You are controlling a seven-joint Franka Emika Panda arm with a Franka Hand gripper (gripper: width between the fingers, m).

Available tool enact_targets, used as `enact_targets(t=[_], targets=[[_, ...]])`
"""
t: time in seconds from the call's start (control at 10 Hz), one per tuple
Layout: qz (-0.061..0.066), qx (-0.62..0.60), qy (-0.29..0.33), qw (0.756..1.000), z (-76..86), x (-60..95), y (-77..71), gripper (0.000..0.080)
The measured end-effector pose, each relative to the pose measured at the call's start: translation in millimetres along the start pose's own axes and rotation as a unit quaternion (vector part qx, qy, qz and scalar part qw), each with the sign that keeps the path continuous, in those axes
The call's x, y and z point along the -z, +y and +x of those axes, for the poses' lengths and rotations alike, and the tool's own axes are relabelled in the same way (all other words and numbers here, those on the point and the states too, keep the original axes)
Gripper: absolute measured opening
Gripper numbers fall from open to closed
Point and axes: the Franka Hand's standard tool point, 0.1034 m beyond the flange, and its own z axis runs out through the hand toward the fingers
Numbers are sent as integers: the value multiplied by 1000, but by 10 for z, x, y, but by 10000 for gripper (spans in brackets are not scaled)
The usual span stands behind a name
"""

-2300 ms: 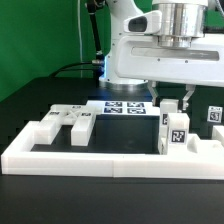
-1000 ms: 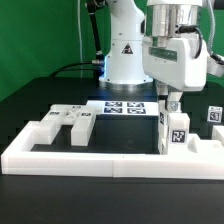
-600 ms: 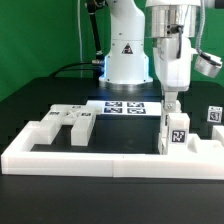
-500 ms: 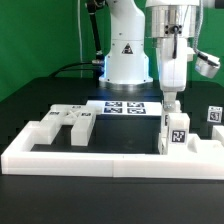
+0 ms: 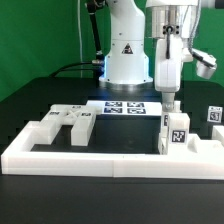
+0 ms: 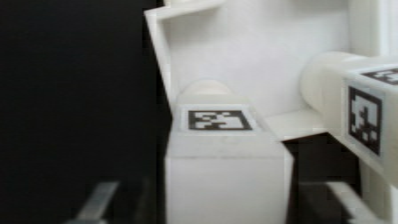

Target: Assemble chair

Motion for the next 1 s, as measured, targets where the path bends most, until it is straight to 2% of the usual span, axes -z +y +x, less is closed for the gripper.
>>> enact_targets(t=[0.1, 0.2, 0.3, 0.6, 0.7, 1.0], targets=[[-10, 27, -3, 1000, -34, 3, 18, 553], [-4, 136, 0, 991, -68, -7, 22, 619], [-3, 188, 0, 982, -80, -9, 25, 644], [-3, 347, 1, 938, -66, -4, 14, 649], [-3, 367, 2, 930, -64, -3, 13, 649], [-8, 513, 13, 858, -58, 4, 0, 649]])
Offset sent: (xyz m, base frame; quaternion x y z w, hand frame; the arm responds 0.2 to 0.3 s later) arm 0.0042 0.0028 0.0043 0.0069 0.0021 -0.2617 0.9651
